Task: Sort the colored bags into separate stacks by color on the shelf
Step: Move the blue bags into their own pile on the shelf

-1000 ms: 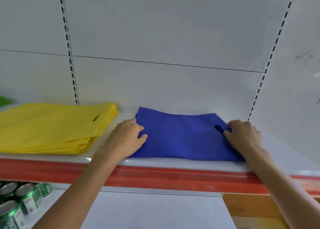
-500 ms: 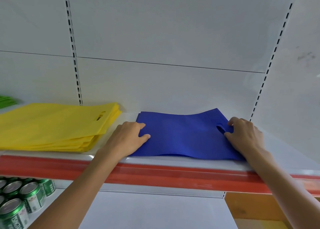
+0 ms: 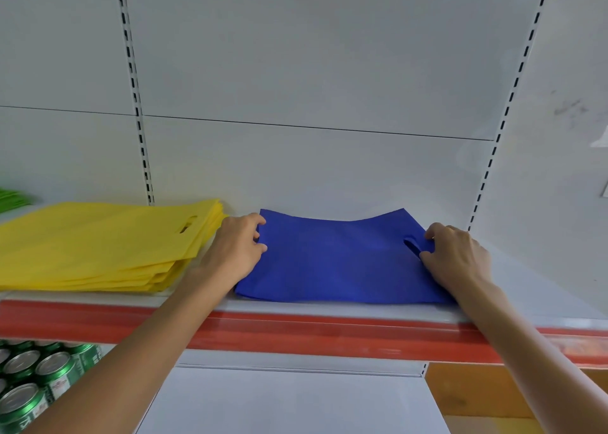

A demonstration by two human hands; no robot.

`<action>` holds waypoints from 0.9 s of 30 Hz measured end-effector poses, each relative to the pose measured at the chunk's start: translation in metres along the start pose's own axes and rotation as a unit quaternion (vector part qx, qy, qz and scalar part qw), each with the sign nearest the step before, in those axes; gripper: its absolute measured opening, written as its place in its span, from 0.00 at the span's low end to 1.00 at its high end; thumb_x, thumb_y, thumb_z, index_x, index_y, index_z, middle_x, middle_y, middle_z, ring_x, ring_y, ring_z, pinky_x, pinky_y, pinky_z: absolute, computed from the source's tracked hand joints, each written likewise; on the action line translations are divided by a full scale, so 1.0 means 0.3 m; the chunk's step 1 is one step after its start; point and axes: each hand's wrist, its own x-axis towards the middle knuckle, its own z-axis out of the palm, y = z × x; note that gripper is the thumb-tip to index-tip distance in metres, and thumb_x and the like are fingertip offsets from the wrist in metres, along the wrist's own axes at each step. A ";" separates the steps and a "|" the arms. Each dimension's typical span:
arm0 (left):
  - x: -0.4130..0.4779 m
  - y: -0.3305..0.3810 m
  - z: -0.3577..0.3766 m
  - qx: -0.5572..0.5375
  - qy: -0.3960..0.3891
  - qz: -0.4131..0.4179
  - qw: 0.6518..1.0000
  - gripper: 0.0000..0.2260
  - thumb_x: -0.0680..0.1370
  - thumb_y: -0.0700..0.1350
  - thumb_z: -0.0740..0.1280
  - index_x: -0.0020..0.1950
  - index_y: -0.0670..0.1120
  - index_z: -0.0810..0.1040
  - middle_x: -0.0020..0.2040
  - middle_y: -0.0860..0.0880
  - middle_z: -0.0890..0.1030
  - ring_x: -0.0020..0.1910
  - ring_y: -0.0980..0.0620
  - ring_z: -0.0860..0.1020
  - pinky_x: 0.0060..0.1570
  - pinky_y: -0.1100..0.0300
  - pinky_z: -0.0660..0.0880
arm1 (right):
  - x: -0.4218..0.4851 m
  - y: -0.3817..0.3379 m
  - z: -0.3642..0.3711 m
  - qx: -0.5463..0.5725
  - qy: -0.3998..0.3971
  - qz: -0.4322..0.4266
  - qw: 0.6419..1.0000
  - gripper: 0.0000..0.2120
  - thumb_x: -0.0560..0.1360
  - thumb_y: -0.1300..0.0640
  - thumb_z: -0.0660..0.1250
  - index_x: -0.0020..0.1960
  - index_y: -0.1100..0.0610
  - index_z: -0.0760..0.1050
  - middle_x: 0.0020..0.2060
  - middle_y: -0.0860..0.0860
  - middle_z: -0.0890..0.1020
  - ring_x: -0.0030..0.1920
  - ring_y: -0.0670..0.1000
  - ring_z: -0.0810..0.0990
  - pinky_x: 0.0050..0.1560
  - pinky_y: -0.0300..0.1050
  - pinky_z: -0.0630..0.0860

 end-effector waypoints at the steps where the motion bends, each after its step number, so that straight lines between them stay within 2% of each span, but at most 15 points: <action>1: 0.000 0.000 0.001 0.005 0.005 -0.001 1.000 0.20 0.75 0.37 0.69 0.67 0.42 0.72 0.56 0.42 0.79 0.51 0.48 0.78 0.51 0.61 0.72 | 0.000 0.000 -0.001 0.002 0.000 -0.001 1.000 0.12 0.74 0.62 0.62 0.57 0.59 0.73 0.52 0.55 0.78 0.51 0.59 0.75 0.42 0.44 0.64; 4: -0.002 0.001 0.004 0.015 0.017 0.003 1.000 0.19 0.76 0.37 0.67 0.66 0.42 0.72 0.55 0.41 0.79 0.53 0.46 0.78 0.54 0.56 0.74 | -0.005 -0.001 -0.008 0.008 0.010 -0.005 1.000 0.11 0.74 0.62 0.62 0.56 0.60 0.73 0.51 0.56 0.78 0.50 0.59 0.75 0.41 0.45 0.65; 8: -0.010 0.002 -0.006 0.073 0.058 0.051 0.994 0.14 0.77 0.38 0.62 0.63 0.45 0.75 0.54 0.45 0.80 0.52 0.45 0.78 0.51 0.53 0.75 | -0.020 -0.014 -0.025 0.041 0.017 -0.010 0.999 0.11 0.76 0.59 0.62 0.57 0.62 0.72 0.51 0.58 0.77 0.49 0.61 0.76 0.42 0.46 0.66; 11: -0.014 0.005 -0.010 0.120 0.082 0.104 0.984 0.13 0.77 0.38 0.62 0.60 0.46 0.77 0.53 0.48 0.81 0.52 0.47 0.77 0.49 0.56 0.73 | -0.026 -0.017 -0.029 0.045 0.027 -0.011 0.999 0.12 0.76 0.57 0.63 0.57 0.62 0.71 0.52 0.58 0.76 0.48 0.61 0.76 0.41 0.46 0.66; 15: -0.017 0.004 0.007 0.024 0.015 0.066 0.997 0.14 0.76 0.34 0.61 0.57 0.45 0.80 0.45 0.47 0.80 0.42 0.51 0.74 0.45 0.62 0.70 | -0.025 -0.012 -0.023 0.084 0.018 -0.012 0.996 0.12 0.74 0.62 0.63 0.57 0.63 0.70 0.53 0.59 0.74 0.47 0.62 0.75 0.41 0.48 0.68; 17: -0.019 -0.001 0.010 0.025 -0.025 0.040 0.999 0.14 0.77 0.35 0.60 0.57 0.47 0.80 0.43 0.49 0.77 0.41 0.53 0.72 0.42 0.65 0.66 | -0.025 -0.012 -0.023 0.109 0.010 -0.008 0.994 0.14 0.74 0.64 0.63 0.59 0.63 0.70 0.54 0.60 0.73 0.49 0.62 0.75 0.43 0.48 0.68; 19: -0.022 0.000 0.008 0.036 -0.048 0.028 0.998 0.13 0.78 0.39 0.61 0.59 0.48 0.79 0.50 0.48 0.79 0.47 0.51 0.75 0.44 0.64 0.67 | -0.023 -0.011 -0.024 0.119 0.003 -0.005 0.993 0.16 0.74 0.64 0.62 0.62 0.62 0.69 0.56 0.60 0.74 0.51 0.62 0.74 0.45 0.48 0.69; 22: -0.026 0.007 0.004 0.046 -0.057 0.022 0.997 0.13 0.78 0.44 0.62 0.62 0.47 0.77 0.61 0.49 0.78 0.60 0.51 0.74 0.56 0.61 0.69 | -0.019 -0.006 -0.025 0.103 -0.004 0.006 0.995 0.17 0.76 0.61 0.61 0.65 0.58 0.70 0.56 0.57 0.76 0.54 0.60 0.74 0.45 0.46 0.67; 27: -0.023 0.025 -0.026 0.052 -0.047 0.048 0.996 0.17 0.78 0.47 0.63 0.66 0.45 0.74 0.66 0.49 0.74 0.65 0.51 0.71 0.63 0.59 0.67 | 0.005 0.007 -0.054 0.136 0.007 0.019 0.991 0.18 0.75 0.61 0.60 0.64 0.56 0.73 0.57 0.57 0.78 0.55 0.61 0.75 0.44 0.44 0.66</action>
